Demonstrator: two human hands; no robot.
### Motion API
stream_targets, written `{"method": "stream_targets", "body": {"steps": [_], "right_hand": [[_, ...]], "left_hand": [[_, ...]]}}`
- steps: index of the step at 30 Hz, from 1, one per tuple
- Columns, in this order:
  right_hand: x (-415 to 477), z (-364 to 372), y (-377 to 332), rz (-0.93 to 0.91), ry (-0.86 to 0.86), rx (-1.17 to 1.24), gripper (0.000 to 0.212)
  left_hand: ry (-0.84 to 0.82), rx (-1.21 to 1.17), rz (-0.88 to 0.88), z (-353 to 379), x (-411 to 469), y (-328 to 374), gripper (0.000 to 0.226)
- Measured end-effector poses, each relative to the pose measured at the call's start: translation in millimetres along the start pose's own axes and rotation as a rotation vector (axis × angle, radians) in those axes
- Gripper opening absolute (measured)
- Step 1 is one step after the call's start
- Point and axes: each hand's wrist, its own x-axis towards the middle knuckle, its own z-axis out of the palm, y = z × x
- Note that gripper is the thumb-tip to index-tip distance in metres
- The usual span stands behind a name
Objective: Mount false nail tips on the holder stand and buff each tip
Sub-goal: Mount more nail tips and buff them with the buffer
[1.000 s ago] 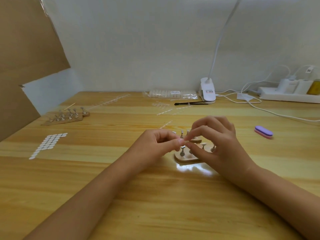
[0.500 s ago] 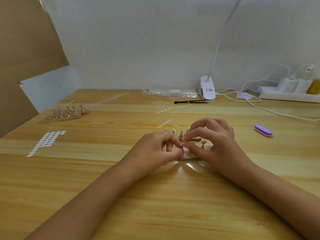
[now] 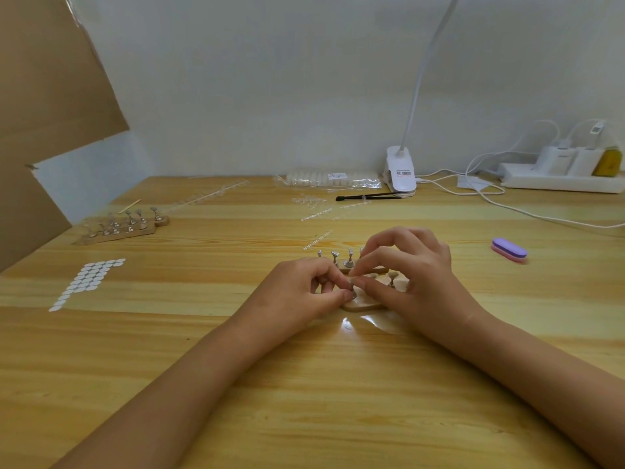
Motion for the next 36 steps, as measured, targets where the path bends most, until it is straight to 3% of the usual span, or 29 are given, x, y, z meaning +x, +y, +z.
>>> {"method": "stream_targets", "body": {"steps": [15, 24, 30, 33, 36], "right_hand": [[0.0, 0.0, 0.9, 0.0, -0.031, -0.026, 0.007], [-1.3, -5.5, -4.3, -0.09, -0.07, -0.204, 0.014], [22.6, -73.6, 9.4, 0.07, 0.144, -0.027, 0.032], [21.6, -113.9, 44.7, 0.201, 0.039, -0.144, 0.031], [-0.4, -131.1, 87.4, 0.472, -0.07, -0.225, 0.031]], "left_hand": [[-0.007, 0.001, -0.001, -0.7, 0.2, 1.1, 0.017], [0.01, 0.055, 0.023, 0.6, -0.6, 3.9, 0.014], [-0.021, 0.159, 0.04, -2.3, -2.4, 8.1, 0.013], [0.01, 0.145, 0.016, 0.3, -2.8, 10.6, 0.017], [0.032, 0.064, -0.07, 3.1, -1.6, 12.1, 0.017]]}}
